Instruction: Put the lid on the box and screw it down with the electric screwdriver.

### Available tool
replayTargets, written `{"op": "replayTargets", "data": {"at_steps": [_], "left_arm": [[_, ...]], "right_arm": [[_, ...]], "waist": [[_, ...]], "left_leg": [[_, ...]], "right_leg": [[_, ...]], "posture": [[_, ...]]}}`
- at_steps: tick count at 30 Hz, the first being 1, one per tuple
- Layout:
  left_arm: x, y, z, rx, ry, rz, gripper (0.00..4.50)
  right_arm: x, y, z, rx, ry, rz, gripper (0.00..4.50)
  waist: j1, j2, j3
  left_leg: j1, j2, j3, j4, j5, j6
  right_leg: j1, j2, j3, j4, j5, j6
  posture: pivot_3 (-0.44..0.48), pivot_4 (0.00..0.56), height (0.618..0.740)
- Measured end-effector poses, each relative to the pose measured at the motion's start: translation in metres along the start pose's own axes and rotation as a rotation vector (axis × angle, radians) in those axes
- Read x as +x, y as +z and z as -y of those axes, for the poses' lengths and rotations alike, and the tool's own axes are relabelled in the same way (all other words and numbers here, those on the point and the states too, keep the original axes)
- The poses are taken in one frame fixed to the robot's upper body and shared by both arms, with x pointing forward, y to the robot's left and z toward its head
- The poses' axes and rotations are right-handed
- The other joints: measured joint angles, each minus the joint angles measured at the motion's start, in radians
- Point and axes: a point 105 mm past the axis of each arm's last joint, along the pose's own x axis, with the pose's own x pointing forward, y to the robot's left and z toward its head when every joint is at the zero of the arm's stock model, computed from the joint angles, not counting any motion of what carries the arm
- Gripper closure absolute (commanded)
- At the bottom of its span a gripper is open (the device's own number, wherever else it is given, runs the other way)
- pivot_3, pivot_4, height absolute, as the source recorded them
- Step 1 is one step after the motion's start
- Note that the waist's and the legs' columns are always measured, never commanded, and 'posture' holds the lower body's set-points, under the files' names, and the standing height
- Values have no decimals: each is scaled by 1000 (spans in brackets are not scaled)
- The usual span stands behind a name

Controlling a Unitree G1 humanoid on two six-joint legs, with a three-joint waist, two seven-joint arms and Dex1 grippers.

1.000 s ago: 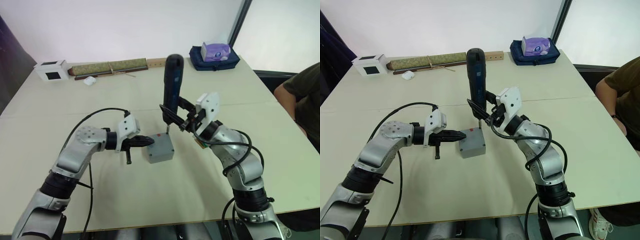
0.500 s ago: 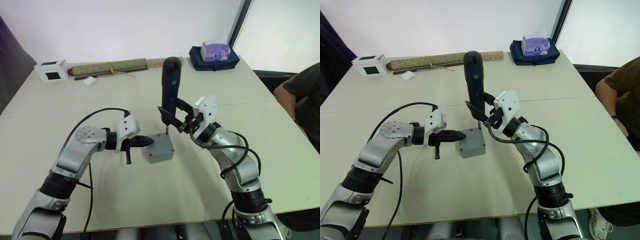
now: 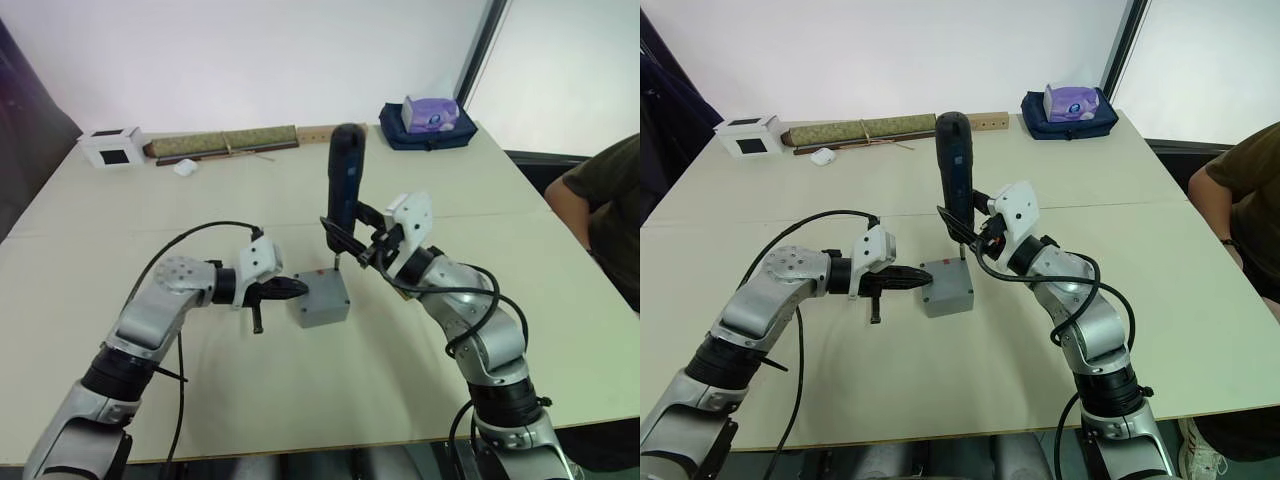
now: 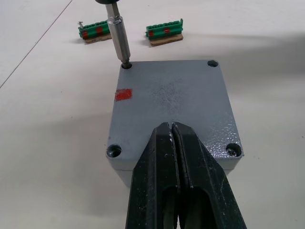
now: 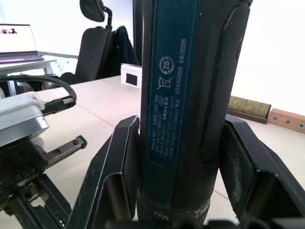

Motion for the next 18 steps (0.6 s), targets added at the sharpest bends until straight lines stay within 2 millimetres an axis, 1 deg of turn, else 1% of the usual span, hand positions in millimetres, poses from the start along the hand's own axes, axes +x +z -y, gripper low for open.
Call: {"op": "replayTargets", "data": {"at_steps": [4, 7, 9, 18], "left_arm": [[1, -1, 1, 1, -4, -7, 4500], [3, -4, 2, 5, -10, -23, 4500], [3, -5, 2, 5, -10, -26, 4500], [4, -6, 2, 28, -12, -33, 4500]], "right_arm": [[0, -3, 2, 13, -22, -26, 2698], [0, -5, 3, 26, -31, -45, 2698], [0, -6, 3, 28, -36, -49, 2698], [-2, -5, 2, 21, -32, -61, 2698]], "waist": [[0, -1, -7], [0, -1, -8], [0, -1, -9], [2, -1, -11]], "left_leg": [[2, 0, 0, 0, 0, 0], [12, 0, 0, -3, -1, 1], [12, 0, 0, -3, -1, 1], [12, 0, 0, -3, -1, 1]], "right_leg": [[2, 0, 0, 0, -1, -1], [13, 0, 0, -5, -3, -4], [13, 0, 0, -5, -4, -6], [13, -1, 0, -5, -4, -6]], "posture": [[0, 150, 740], [0, 150, 740], [0, 150, 740], [0, 150, 740]]}}
